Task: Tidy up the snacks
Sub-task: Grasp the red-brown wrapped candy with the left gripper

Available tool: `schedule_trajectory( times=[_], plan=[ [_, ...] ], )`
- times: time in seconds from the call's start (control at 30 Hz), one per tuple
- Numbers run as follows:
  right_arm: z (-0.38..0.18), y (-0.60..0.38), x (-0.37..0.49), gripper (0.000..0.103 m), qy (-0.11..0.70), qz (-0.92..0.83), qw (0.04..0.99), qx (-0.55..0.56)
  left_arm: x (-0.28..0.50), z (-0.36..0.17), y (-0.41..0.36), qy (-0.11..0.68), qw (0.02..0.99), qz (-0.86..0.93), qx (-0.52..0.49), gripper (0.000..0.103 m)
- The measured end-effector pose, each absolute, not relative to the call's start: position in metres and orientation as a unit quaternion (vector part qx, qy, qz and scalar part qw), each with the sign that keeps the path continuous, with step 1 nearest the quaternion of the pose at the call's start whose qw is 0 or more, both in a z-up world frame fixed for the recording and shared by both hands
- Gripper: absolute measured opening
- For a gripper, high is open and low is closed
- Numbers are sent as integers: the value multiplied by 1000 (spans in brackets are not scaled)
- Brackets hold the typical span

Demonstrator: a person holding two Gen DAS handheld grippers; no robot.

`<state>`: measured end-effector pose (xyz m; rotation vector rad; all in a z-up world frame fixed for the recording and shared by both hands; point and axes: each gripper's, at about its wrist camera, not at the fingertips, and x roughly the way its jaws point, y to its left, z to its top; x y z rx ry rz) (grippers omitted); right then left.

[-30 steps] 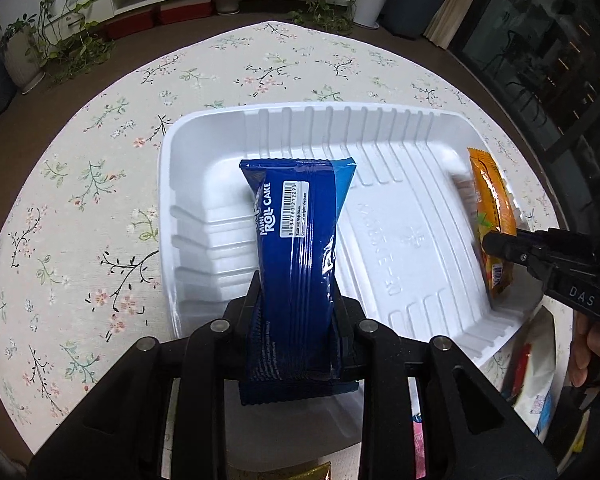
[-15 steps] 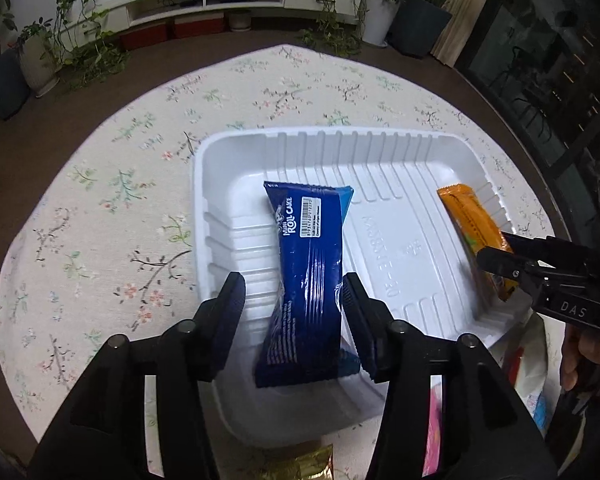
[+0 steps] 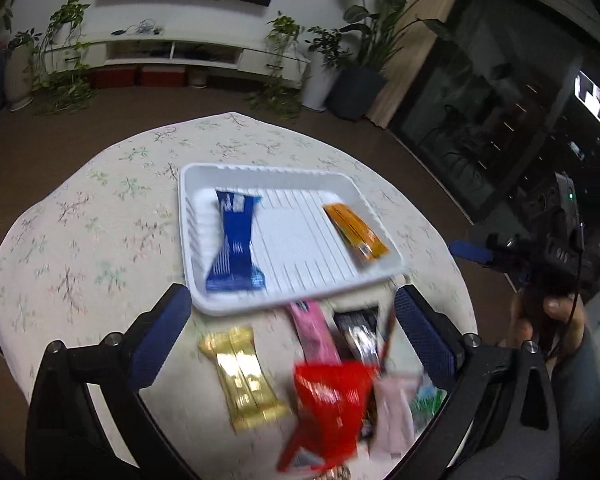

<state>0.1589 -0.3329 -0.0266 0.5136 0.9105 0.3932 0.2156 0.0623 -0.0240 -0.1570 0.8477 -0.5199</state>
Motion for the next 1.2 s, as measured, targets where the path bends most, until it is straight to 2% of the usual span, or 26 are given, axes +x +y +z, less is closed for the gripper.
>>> schedule_trajectory(
  times=[0.1,0.23,0.47,0.67,0.77,0.83,0.9,1.2],
  plan=[
    [-27,-341,108,96,406,211,838,296,169,-29,61,408,876,-251,-57,103],
    [-37,-339,53,98,401,210,836,309,117,-46,62,428,867,-251,-39,103],
    [-51,-312,-2,98,423,236,844,230,78,-75,64,466,838,-284,29,103],
    [-56,-296,-8,96,436,252,847,174,65,-79,34,463,797,-354,162,101],
    [-62,-290,-10,96,442,256,843,167,66,-88,22,471,767,-383,207,90],
    [-65,-288,-12,96,447,258,841,163,70,-96,16,483,745,-403,221,72],
    [-67,-287,-13,95,451,256,840,158,74,-102,12,490,733,-408,236,63],
    [-71,-284,-12,94,457,255,837,157,95,-122,2,520,697,-410,276,62]
  ],
)
